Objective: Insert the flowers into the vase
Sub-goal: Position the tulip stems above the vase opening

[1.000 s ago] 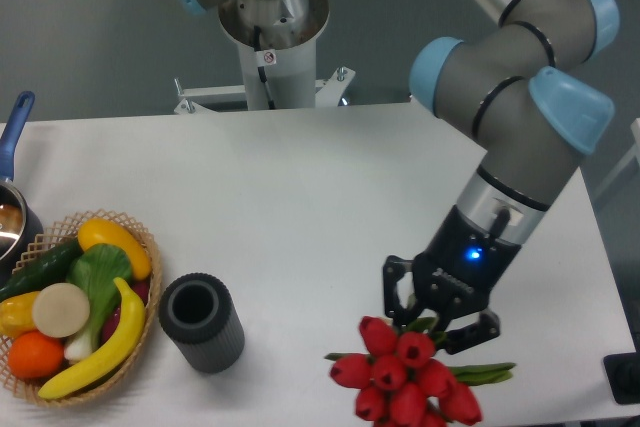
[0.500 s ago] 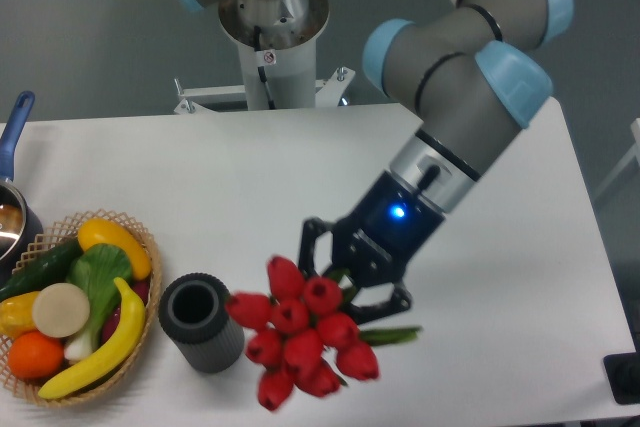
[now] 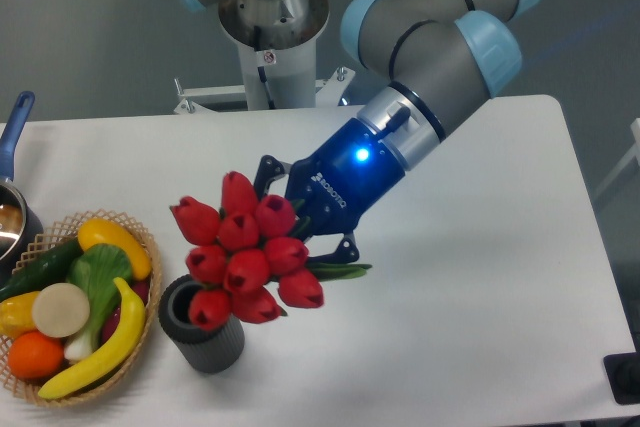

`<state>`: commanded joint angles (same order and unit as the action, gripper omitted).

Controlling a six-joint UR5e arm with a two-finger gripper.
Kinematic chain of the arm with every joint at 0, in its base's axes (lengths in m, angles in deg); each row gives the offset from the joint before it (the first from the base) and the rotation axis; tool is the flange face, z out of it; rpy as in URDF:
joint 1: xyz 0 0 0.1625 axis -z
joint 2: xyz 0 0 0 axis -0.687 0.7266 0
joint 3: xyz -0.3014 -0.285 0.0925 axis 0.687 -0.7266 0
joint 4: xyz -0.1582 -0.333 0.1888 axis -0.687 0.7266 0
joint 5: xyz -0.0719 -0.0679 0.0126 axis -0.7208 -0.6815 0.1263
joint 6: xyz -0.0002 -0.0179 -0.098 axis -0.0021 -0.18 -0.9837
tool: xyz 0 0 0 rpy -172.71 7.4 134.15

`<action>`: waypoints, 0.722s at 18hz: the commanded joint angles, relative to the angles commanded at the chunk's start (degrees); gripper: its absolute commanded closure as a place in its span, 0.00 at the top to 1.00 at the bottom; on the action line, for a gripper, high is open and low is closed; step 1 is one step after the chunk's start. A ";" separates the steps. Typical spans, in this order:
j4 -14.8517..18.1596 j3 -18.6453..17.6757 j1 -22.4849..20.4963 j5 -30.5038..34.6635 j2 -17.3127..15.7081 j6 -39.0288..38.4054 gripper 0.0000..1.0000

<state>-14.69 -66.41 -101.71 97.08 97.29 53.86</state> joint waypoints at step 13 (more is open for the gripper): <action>-2.81 0.26 4.13 -6.16 3.96 0.09 0.24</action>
<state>-17.51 -66.15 -97.58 90.92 101.25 53.95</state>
